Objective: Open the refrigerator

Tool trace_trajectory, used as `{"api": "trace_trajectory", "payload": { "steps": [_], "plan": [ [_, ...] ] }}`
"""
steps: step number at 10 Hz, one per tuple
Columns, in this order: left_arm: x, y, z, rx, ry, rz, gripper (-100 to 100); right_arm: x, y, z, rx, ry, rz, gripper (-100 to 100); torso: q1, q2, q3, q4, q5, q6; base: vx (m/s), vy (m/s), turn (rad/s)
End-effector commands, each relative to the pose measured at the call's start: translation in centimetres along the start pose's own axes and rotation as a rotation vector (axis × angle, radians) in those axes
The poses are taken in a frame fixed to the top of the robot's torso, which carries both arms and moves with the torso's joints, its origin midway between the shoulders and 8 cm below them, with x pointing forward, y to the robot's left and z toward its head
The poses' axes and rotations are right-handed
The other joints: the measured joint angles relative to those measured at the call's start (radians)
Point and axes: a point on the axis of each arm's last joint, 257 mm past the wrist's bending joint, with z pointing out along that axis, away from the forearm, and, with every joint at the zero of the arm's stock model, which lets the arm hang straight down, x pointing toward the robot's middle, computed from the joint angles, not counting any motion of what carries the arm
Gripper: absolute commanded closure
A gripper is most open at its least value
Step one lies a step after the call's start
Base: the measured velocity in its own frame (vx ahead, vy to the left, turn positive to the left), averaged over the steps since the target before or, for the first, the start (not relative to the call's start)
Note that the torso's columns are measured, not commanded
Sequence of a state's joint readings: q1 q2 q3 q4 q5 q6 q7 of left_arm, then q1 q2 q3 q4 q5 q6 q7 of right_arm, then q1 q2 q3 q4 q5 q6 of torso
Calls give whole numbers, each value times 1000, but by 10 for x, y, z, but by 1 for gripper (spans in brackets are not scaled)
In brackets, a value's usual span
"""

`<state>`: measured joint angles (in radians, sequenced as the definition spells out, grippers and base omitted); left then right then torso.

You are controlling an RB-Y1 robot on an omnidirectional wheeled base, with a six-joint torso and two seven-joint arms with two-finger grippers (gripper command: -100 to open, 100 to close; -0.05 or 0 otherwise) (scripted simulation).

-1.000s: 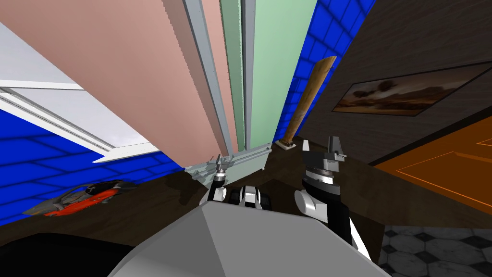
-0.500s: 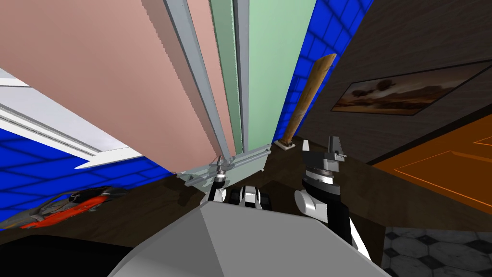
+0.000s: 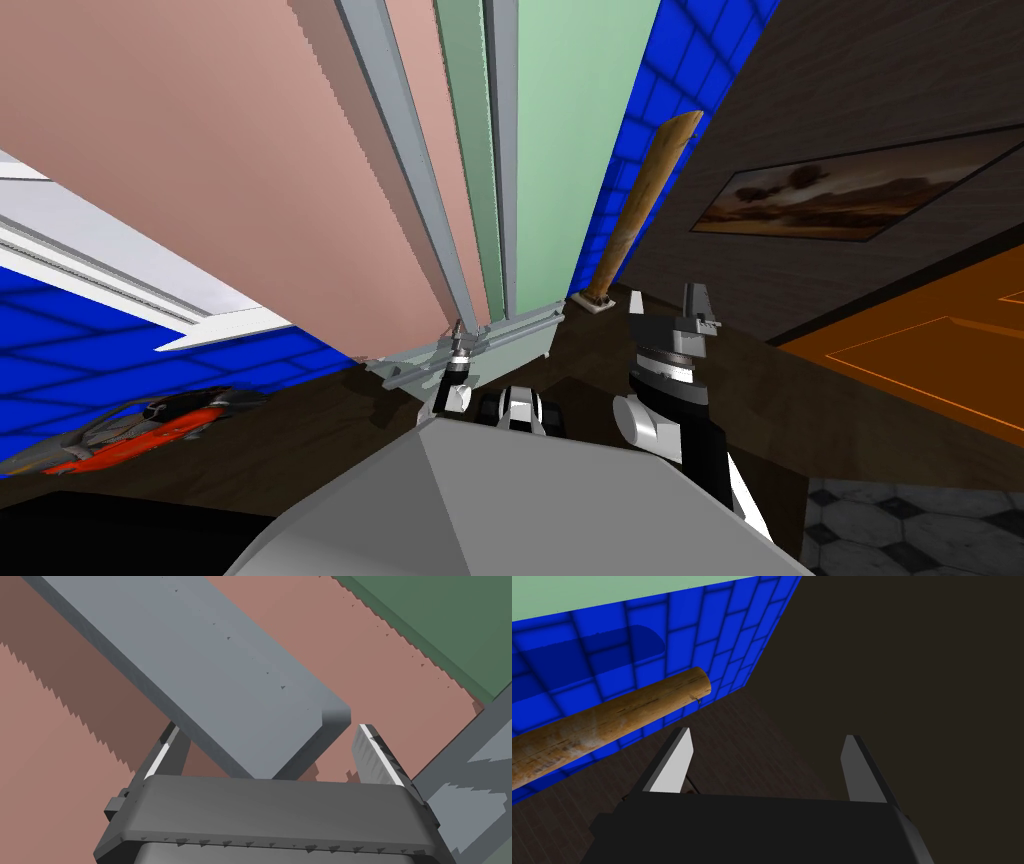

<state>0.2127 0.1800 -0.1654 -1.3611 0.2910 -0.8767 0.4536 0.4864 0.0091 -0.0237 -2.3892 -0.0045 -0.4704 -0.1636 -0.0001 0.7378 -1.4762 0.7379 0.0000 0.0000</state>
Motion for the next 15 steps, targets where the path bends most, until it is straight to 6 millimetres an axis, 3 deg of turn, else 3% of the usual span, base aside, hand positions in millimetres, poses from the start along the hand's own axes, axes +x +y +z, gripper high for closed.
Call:
{"api": "trace_trajectory", "payload": {
  "steps": [1,3,4,12,15],
  "plan": [
    [-1,3,-9,0,-3,0,100,0,0,0,0,0,0,0,0,0,0,0,0,0,-5,11,-5],
    [-2,6,-20,1,-4,1,100,0,0,0,0,0,0,0,0,-1,0,-3,3,1,-17,18,-21],
    [0,-1,-13,13,2,1,100,0,0,0,0,0,0,0,0,-2,0,-4,3,1,-16,6,5],
    [60,20,-28,-139,196,-112,100,0,0,0,0,0,0,0,-2,5,2,3,-1,0,-208,121,-154],
    [46,26,-21,-128,157,-96,100,0,0,0,0,0,0,0,1,-5,-3,1,-1,4,-147,116,-245]
  ]
}}
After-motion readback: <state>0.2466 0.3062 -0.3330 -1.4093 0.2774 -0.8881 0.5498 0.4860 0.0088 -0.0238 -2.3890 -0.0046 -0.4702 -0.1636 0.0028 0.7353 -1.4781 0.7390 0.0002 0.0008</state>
